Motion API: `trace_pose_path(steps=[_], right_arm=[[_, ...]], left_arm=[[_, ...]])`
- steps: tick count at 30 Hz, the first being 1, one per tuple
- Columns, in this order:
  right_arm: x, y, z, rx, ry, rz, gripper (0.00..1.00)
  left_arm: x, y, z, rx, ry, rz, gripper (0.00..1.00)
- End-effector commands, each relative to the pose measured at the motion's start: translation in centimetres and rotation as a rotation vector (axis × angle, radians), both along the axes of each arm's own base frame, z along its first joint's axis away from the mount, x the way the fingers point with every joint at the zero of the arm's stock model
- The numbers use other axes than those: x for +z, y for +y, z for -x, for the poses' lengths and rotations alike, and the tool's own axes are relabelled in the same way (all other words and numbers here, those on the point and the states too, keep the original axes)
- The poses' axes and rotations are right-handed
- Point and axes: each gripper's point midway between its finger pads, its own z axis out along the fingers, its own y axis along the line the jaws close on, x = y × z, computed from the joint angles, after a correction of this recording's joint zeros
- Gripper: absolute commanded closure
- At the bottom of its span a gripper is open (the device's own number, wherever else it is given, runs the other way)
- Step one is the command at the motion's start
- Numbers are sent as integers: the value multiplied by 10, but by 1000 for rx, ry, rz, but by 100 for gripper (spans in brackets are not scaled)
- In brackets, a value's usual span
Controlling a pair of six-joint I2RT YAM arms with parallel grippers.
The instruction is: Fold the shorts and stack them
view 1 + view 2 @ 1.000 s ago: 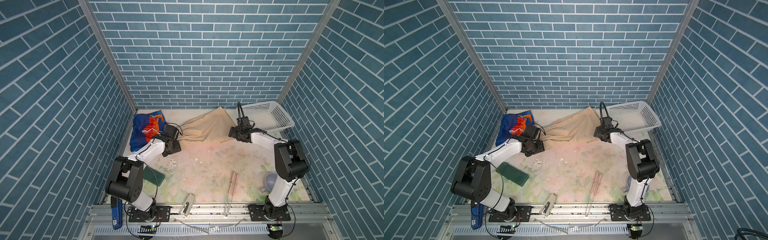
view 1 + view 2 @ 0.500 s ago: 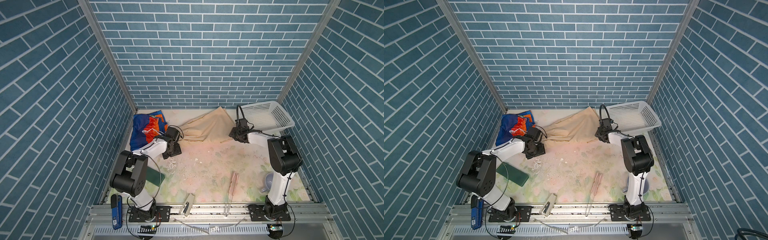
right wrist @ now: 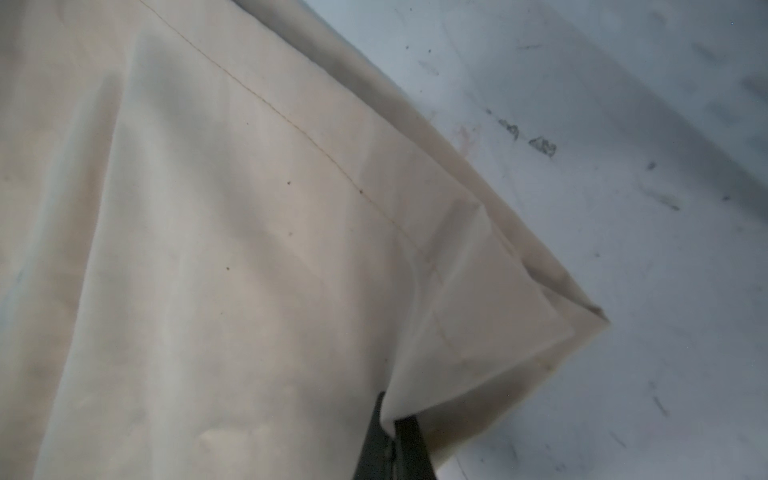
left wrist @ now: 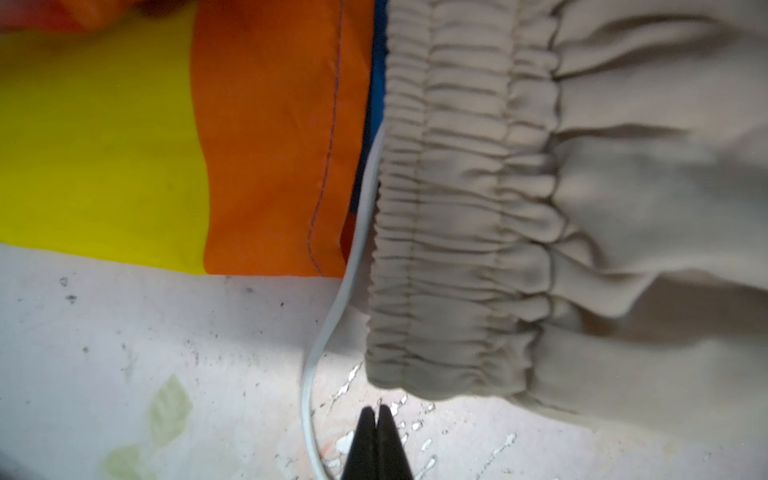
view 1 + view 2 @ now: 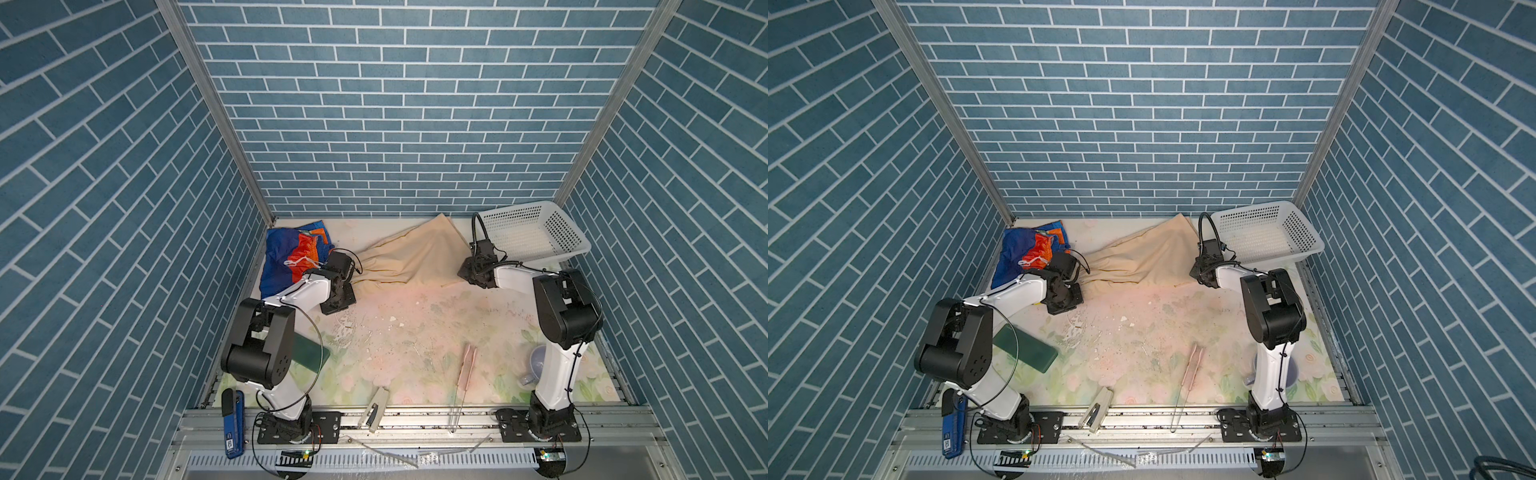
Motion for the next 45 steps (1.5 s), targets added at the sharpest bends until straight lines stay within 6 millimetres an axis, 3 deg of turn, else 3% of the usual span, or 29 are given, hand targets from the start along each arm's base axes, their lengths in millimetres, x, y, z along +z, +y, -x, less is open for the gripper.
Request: trace_pose_path(steps=[1,2,5,8,12,17,20,25,27,29,31,40,45], right_arm=[[-10,-14,17,-28,54,36,100],[-9,-14,17,-25,52,37,100],[-10,-16,18,-22,53,50,100],[-11,-17,19,-17,59,60,100],[-13,-28,24,-32,68,89,100],[-13,-36,30,-37,69,94,100],[-13,-36,32,-35,71,93,100],[-14,-37,33,-33,75,93,100],[-14,-37,32,-33,74,93,100],[-15,-36,32,-31,77,92,100],[-14,-36,33,-28,79,91,100],[-8,-46,44,-27,82,129,100],[-3,-53,62,-21,95,124,100]], left_arm=[[6,9,8,4,-7,-26,100],[6,10,10,6,-13,-29,99],[9,9,10,0,-68,-7,60],[17,9,2,13,-148,32,45],[24,6,-15,51,-242,119,35],[18,-3,-36,63,-279,164,33],[14,-12,-47,51,-291,210,37],[-2,-18,-53,43,-260,231,54],[-9,-19,-53,44,-243,229,65],[-15,-17,-52,47,-220,217,87],[-14,-16,-51,45,-214,209,99],[16,-7,-26,-15,-161,168,100],[14,-10,1,-34,-100,199,100]])
